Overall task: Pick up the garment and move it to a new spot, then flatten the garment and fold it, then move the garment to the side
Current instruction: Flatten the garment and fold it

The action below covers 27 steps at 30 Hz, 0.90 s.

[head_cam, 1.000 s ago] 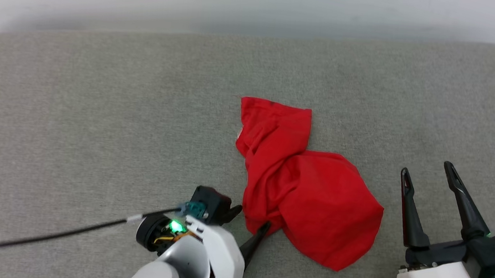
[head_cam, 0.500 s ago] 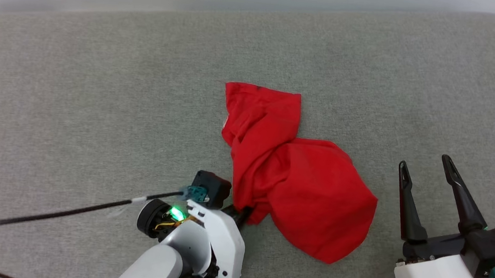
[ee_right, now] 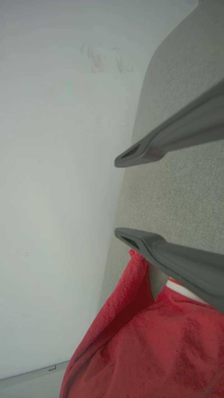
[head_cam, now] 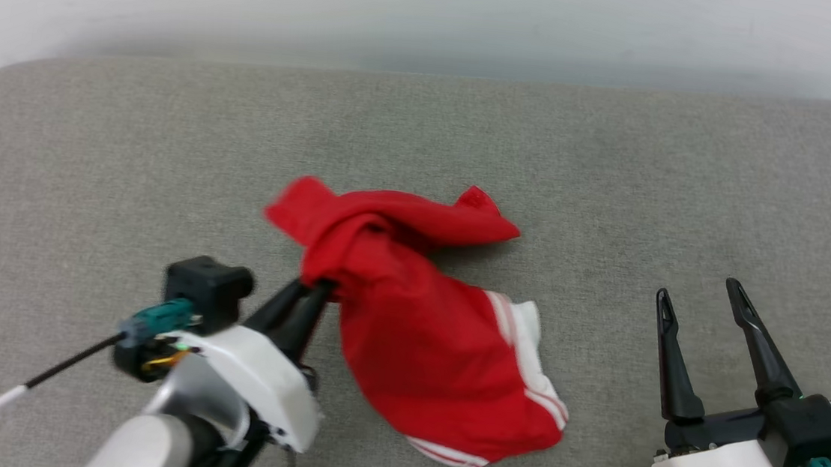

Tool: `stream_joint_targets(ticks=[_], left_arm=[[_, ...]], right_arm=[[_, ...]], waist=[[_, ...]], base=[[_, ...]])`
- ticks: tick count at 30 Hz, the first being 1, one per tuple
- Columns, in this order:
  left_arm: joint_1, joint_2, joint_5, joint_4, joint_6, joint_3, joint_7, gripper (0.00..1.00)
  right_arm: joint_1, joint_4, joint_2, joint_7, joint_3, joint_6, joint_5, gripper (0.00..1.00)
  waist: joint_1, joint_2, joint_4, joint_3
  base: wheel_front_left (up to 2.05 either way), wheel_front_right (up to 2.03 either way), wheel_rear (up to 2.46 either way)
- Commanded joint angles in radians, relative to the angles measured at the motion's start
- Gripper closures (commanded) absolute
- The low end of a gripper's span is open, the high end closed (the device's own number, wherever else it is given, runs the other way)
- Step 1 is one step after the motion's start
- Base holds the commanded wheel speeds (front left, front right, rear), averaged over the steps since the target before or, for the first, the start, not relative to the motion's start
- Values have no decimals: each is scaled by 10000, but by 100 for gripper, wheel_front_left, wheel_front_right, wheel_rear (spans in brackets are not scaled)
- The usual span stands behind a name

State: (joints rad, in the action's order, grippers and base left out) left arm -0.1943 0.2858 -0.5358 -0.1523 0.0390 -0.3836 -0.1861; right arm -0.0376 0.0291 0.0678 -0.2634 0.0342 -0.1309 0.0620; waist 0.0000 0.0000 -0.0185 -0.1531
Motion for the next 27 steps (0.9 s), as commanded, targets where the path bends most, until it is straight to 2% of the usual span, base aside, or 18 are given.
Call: stream_joint_targets(ticks=[1, 5, 9, 10, 11, 16, 19, 21, 27], left_arm=[[200, 224, 23, -171, 171, 193, -93, 100], [533, 735, 403, -27, 832, 623, -500, 100], [825, 1010, 808, 947, 1418, 689, -862, 100], [847, 1050, 892, 1240, 1503, 655, -937, 62], [850, 1020, 924, 1562, 1593, 610, -1058, 0], [607, 854, 1155, 2772, 1592, 360, -806, 0], [398, 689, 1464, 2947, 1655, 433, 479, 0], [448, 405, 1420, 3024, 1505, 393, 1334, 0], [426, 448, 2051, 3039, 1017, 152, 3875, 0]], right_arm=[[93, -21, -36, -20, 0, 3, 52, 0], [90, -43, -71, -20, 43, 3, 40, 0], [43, -45, -109, -20, 61, 3, -13, 0], [29, -58, -116, -20, 81, 3, -18, 0], [16, -68, -119, -20, 95, 3, -19, 0], [-35, -106, -133, -20, 79, 3, -15, 0], [-86, -18, -67, -20, -49, 3, 47, 0], [-63, 21, -76, -20, -186, 3, 12, 0], [123, 131, 72, -20, -180, 3, 55, 0]], waist=[[0, 0, -118, 83], [0, 0, -131, 69], [0, 0, -107, -36], [0, 0, -99, -64], [0, 0, -93, -91], [0, 0, -111, -161], [0, 0, -204, -110], [0, 0, -279, -22], [0, 0, -561, 416]], base=[[0, 0, 0], [0, 0, 0], [0, 0, 0], [0, 0, 0], [0, 0, 0], [0, 0, 0], [0, 0, 0], [0, 0, 0], [0, 0, 0]])
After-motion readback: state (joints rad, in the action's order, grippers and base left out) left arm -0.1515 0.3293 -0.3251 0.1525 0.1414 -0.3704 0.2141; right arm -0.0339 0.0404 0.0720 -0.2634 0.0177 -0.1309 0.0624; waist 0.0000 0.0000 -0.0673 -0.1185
